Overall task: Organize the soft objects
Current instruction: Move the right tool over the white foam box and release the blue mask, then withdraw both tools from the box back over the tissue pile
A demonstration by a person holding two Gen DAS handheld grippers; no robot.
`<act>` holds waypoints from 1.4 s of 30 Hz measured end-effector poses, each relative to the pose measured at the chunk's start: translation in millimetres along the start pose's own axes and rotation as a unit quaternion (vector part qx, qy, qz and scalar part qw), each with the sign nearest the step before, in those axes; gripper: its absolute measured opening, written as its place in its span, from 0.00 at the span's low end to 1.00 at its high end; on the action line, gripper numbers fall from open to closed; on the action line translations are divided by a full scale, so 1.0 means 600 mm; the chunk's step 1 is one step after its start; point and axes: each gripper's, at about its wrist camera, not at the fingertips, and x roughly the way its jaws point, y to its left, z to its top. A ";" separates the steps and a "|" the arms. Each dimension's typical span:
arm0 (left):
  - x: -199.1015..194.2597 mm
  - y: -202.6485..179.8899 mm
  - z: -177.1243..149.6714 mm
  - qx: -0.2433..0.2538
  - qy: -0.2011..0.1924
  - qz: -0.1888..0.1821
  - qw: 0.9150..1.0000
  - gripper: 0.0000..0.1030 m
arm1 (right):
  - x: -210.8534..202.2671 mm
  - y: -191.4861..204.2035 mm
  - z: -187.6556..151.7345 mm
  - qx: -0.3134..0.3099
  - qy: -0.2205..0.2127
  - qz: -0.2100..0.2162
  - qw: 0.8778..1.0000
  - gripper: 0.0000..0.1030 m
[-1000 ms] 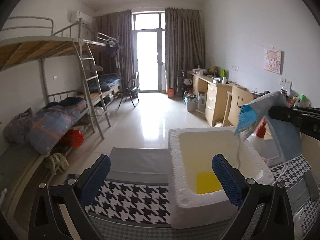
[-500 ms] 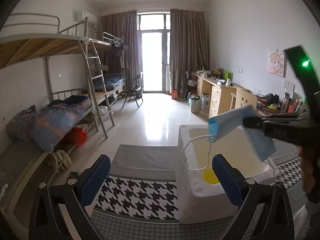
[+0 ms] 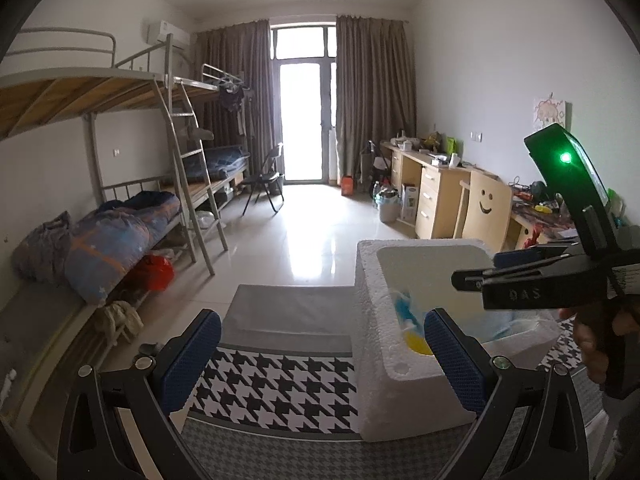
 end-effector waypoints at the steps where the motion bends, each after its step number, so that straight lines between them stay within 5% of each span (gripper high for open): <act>1: -0.001 0.002 0.000 -0.002 0.000 -0.002 1.000 0.99 | -0.002 0.001 -0.001 -0.005 0.005 -0.001 1.000 0.69; 16: -0.021 -0.014 0.007 0.003 -0.010 -0.017 1.000 0.99 | -0.047 -0.006 -0.006 0.001 -0.028 0.007 1.000 0.72; 20: -0.029 -0.021 0.010 0.006 -0.015 -0.021 1.000 0.99 | -0.068 -0.004 -0.016 0.002 -0.048 -0.004 0.999 0.89; 42: -0.081 -0.083 0.007 0.031 -0.029 -0.056 0.998 0.99 | -0.172 -0.030 -0.084 0.020 -0.106 -0.020 0.994 0.90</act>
